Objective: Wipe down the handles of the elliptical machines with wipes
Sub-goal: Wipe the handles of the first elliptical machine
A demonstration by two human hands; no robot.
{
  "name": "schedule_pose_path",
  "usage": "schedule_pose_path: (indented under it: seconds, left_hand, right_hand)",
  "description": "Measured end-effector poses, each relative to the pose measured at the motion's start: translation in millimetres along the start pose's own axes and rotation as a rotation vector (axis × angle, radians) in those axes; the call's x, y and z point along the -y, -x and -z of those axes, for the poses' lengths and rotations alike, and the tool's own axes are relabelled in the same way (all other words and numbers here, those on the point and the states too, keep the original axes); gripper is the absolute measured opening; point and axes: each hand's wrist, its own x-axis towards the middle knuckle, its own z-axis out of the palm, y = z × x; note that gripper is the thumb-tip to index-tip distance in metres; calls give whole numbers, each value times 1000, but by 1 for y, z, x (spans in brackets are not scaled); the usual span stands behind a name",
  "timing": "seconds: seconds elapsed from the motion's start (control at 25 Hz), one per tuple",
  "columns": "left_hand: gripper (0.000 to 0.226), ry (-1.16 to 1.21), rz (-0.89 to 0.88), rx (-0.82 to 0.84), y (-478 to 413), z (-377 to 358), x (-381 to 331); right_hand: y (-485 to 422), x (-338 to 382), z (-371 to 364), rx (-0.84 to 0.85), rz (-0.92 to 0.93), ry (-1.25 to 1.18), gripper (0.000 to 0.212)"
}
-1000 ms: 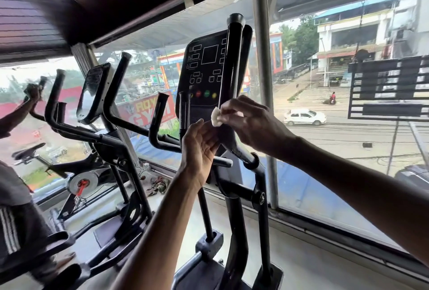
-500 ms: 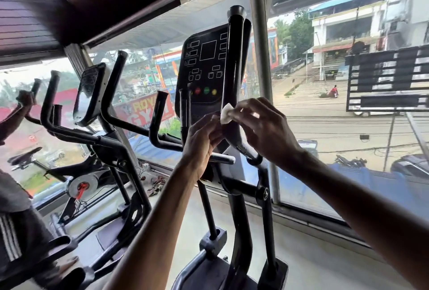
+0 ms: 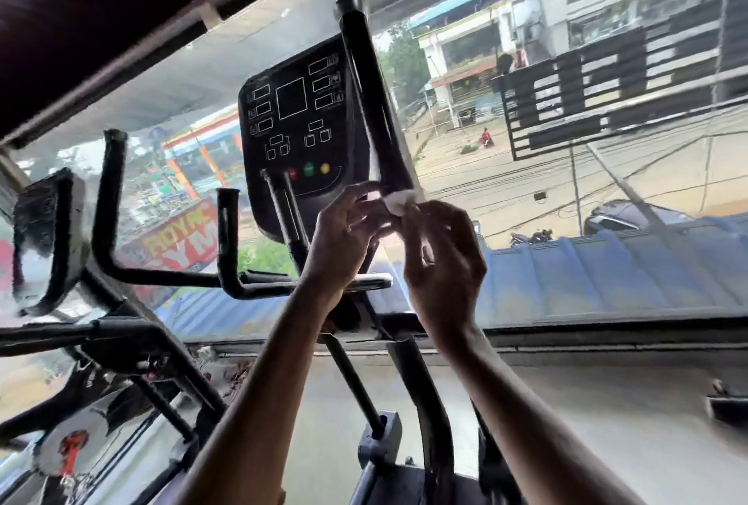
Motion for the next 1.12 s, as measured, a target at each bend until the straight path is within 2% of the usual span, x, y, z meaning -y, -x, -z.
schedule_pose_path:
  seconds: [0.08,0.2,0.28,0.36,0.44,0.56,0.72,0.84,0.88,0.92,1.04,1.12]
  left_hand:
    - [32,78,31,42,1,2,1]
    - [23,209,86,88,-3,5,3]
    - [32,290,154,107,-3,6,3]
    - [34,305,198,128,-3,8,2]
    - [29,294,190,144,-3,10,1]
    - [25,186,108,123,-6,6,0]
    - [20,108,42,58,-3,-1,3]
    - [19,124,42,17,-2,-4,6]
    - [16,129,43,9,-1,-5,7]
    - [15,136,42,3,-1,-6,7]
    - [16,158,28,-5,0,-8,7]
    - [19,165,29,-17,-1,-8,8]
  right_hand:
    - [17,4,1,-39,-56,42,11]
    - [-2,18,-15,-127,-97,30,12]
    - [-12,25,-23,-102,-72,64,16]
    - [3,21,-20,-78,-33,105,18]
    - [23,16,-14,-125,-75,93,13]
    - [27,23,-23,-272,-380,-47,7]
    - [50,21,-41,-345,-611,-140,5]
    - [63,5,-51,-415,-1097,-302,6]
    - [61,9,-53,-432,-1153,-354,8]
    - [57,16,-54,-455,-1132,-380,11]
    - [50,34,-55,-508,-923,-443,17]
    - [52,27,-58,-523,-961,-434,19]
